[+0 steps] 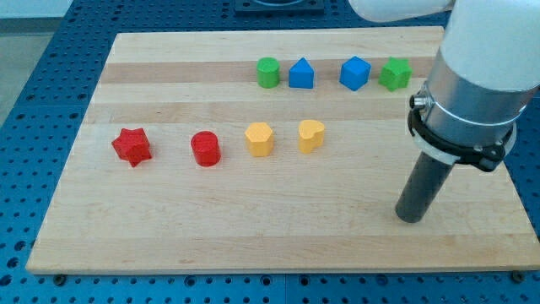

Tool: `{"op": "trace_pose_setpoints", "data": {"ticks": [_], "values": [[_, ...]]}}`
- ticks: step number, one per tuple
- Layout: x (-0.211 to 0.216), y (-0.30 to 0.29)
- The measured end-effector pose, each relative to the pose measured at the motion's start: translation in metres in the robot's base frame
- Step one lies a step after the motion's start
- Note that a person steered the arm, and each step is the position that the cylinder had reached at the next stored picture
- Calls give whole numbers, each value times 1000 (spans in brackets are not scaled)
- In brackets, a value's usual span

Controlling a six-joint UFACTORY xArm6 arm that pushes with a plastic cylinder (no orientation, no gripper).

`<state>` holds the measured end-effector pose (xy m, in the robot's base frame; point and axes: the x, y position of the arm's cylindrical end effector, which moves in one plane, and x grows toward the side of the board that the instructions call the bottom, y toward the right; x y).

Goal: Push the blue cube with a green star towards the left

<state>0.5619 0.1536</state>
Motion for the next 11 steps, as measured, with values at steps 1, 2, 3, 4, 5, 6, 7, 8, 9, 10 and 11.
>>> {"op": "trace_pose_setpoints", "data": {"ticks": [1,2,3,4,5,6,7,8,9,10,11], "values": [[0,0],[-2,12],[-10,75],[-61,93],[-128,93],[-185,93],[-189,93],[-207,86],[-223,74],[-224,74],[-235,50]]}}
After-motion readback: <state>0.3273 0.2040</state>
